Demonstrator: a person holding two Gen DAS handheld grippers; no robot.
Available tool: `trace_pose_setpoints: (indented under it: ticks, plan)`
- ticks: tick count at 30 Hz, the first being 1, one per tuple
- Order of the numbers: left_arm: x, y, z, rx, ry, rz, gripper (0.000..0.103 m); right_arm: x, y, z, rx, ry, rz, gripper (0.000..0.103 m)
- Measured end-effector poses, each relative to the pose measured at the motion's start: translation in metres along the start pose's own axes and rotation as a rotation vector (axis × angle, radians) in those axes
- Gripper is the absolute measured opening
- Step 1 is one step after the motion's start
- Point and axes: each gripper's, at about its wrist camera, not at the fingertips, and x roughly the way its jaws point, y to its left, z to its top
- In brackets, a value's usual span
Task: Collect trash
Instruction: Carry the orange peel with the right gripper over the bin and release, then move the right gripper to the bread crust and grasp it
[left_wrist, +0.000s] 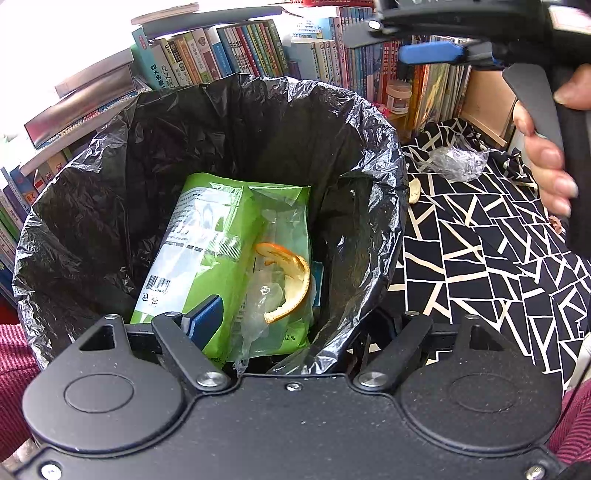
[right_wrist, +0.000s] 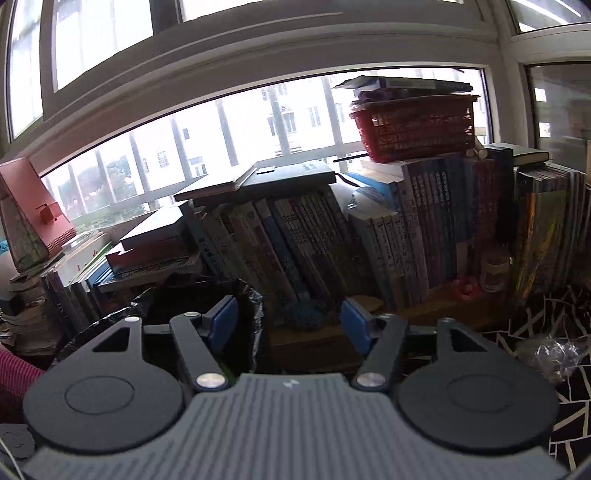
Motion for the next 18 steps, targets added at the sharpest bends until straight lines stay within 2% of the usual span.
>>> trace_pose_setpoints:
  ticks: [6,12,18]
  plan:
    - [0.001,0.000,0.000,-0.004,0.005,-0.004,0.080,0.023,-0.046,-0.011,0.088,0.012,-0.187,0.083]
    - [0.002,0.002,0.001,-0.011,0.009,-0.017,0.080,0.059,-0.091,-0.044,0.119,0.095,-0.350,0.089]
    - [0.002,0.002,0.001,-0.007,0.005,-0.014,0.080,0.098,-0.130,-0.086,0.188,0.203,-0.444,0.089]
